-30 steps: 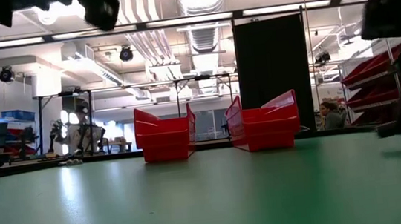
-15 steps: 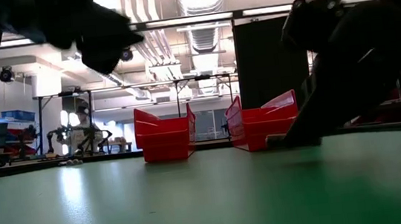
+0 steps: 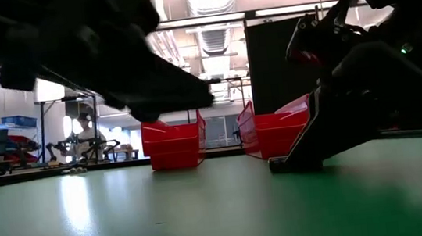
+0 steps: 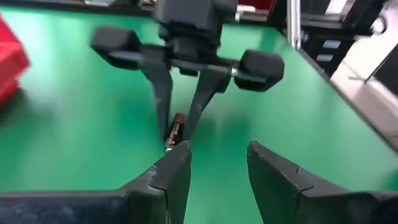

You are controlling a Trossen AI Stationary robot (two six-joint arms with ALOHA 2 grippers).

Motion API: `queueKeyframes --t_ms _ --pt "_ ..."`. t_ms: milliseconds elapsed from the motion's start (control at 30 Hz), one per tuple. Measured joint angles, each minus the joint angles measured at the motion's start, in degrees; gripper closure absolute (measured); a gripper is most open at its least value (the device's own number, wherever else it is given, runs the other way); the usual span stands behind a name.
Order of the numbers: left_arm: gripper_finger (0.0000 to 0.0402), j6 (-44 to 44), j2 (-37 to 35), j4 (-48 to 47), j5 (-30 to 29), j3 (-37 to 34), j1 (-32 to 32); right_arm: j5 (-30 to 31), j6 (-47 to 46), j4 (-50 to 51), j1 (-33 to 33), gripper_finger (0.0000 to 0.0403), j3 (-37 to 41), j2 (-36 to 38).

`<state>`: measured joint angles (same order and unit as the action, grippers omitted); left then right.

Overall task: Sort batteries
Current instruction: Put the brown battery into the left red bin

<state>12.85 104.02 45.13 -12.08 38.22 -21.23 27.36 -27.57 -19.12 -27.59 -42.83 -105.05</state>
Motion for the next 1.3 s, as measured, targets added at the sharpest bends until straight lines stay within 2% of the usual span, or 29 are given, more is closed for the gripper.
queueKeyframes --t_ms 133,300,467,633,767,867,1067,1300 --pt "0.0244 -0.1 7.4 -0.8 -0.2 6.2 0.0 -0.4 1.6 1.3 0.0 0.0271 0.0 1.3" --pt "0.0222 -1.0 13.6 -7.2 -4.0 13.4 0.1 -0.8 1.2 6.6 -2.7 0.0229 0.1 6.7" --pt "0.0212 -4.2 14.9 -7.8 -4.9 16.8 0.4 4.4 -0.7 11.3 -7.7 0.0197 0.2 13.1" --pt "0.0208 -5.3 14.3 -9.6 -4.8 17.1 2.1 9.2 -4.1 14.1 -11.2 0.0178 0.1 15.9" --pt "0.0208 -4.6 16.1 -7.8 0.3 17.3 4.8 10.4 -6.0 13.9 -12.3 0.0174 0.2 15.2" --pt "0.0212 -4.4 19.6 -7.5 5.7 19.6 6.2 11.6 -6.9 14.5 -12.6 0.0178 0.5 14.1" --pt "0.0231 -5.5 25.2 -8.9 6.2 25.0 6.1 11.7 -9.2 14.7 -12.7 0.0181 0.7 12.2" --pt "0.0289 -5.1 24.9 -15.1 7.7 25.3 6.5 11.7 -9.0 16.2 -12.7 0.0181 0.8 12.5"
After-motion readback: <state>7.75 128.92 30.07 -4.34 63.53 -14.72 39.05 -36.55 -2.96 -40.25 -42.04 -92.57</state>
